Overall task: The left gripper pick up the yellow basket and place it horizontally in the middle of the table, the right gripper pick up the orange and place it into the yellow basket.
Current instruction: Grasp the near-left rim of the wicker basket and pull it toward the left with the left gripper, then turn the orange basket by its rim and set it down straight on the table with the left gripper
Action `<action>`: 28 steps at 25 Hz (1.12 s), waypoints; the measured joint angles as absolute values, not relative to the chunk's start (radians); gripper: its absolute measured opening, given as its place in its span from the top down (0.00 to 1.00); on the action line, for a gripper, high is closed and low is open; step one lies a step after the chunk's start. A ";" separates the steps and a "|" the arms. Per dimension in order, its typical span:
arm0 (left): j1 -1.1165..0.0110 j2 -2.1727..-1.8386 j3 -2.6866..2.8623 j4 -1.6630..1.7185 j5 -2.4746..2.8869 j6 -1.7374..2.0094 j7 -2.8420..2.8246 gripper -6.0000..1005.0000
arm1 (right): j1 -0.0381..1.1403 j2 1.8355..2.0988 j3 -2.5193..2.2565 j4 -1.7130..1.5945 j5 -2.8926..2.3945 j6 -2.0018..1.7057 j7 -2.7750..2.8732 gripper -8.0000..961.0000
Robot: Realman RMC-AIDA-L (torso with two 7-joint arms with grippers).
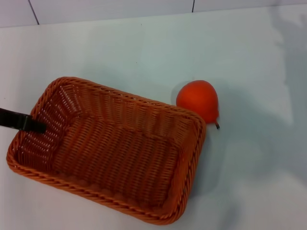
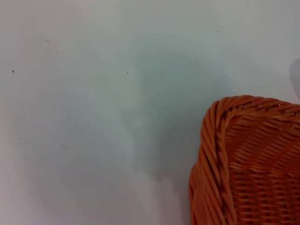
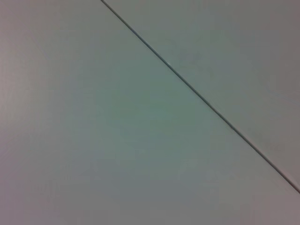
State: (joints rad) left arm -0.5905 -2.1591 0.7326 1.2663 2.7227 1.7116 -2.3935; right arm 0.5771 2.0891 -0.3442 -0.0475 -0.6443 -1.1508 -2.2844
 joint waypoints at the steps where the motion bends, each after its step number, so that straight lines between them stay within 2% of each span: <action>1: -0.589 -2.160 0.729 1.268 2.719 1.712 -2.398 0.82 | 0.575 2.089 -0.345 -0.047 -0.644 -1.151 -2.284 0.02; 7: -0.582 -2.158 0.673 1.296 2.684 1.734 -2.419 0.84 | 0.568 2.089 -0.346 -0.047 -0.644 -1.148 -2.284 0.02; 12: -0.582 -2.128 0.521 1.289 2.584 1.787 -2.421 0.84 | 0.568 2.088 -0.346 -0.051 -0.644 -1.140 -2.284 0.02; 22: -0.546 -2.090 0.302 1.215 2.397 1.794 -2.422 0.84 | 0.577 2.086 -0.348 -0.056 -0.644 -1.129 -2.286 0.02; 25: -0.534 -2.093 0.265 1.207 2.384 1.778 -2.422 0.84 | 0.577 2.086 -0.348 -0.058 -0.642 -1.123 -2.286 0.02; 28: -0.514 -2.115 0.245 1.206 2.363 1.748 -2.422 0.84 | 0.576 2.086 -0.344 -0.058 -0.640 -1.122 -2.286 0.02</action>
State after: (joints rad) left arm -0.5136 -2.1145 0.2449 1.2057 2.3633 1.7483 -2.4220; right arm 0.5763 2.0862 -0.3441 -0.0582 -0.6395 -1.1220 -2.2865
